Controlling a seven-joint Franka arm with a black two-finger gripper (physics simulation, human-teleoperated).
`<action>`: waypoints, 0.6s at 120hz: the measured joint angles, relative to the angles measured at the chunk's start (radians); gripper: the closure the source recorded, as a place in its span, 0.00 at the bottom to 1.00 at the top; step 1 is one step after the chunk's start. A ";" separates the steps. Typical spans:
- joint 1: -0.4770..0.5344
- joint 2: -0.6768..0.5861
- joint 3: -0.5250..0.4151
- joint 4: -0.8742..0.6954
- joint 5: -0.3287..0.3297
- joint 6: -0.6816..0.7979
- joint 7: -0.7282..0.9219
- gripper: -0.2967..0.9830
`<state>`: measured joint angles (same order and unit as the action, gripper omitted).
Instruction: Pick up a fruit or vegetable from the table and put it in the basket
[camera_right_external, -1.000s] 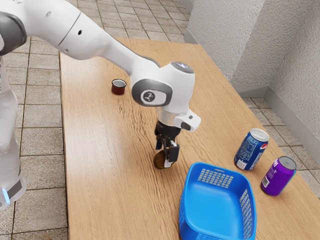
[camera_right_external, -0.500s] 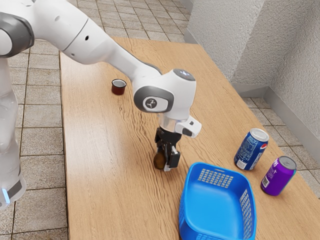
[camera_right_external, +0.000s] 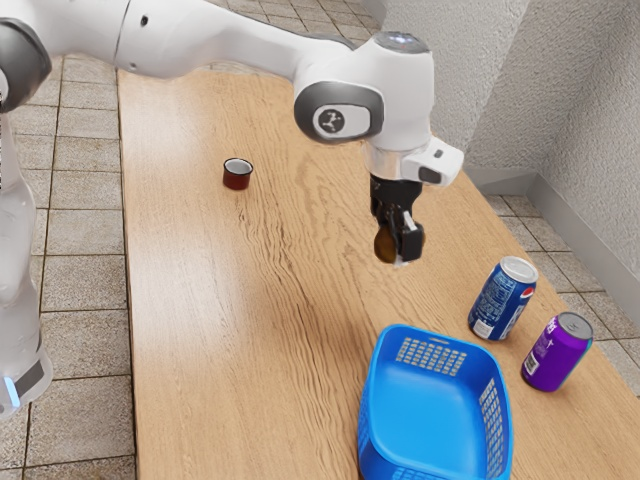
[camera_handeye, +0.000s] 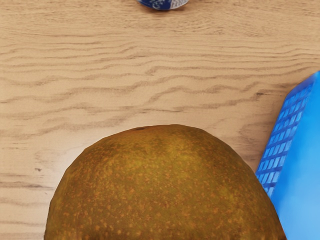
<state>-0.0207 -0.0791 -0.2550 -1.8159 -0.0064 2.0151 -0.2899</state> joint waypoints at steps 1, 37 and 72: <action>0.002 0.003 -0.008 0.011 0.005 -0.007 0.000 0.56; -0.113 0.185 -0.243 0.232 0.109 -0.150 -0.006 0.57; -0.064 0.278 -0.248 0.298 0.179 -0.195 -0.007 0.52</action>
<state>-0.0847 0.1991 -0.5034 -1.5178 0.1721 1.8196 -0.2964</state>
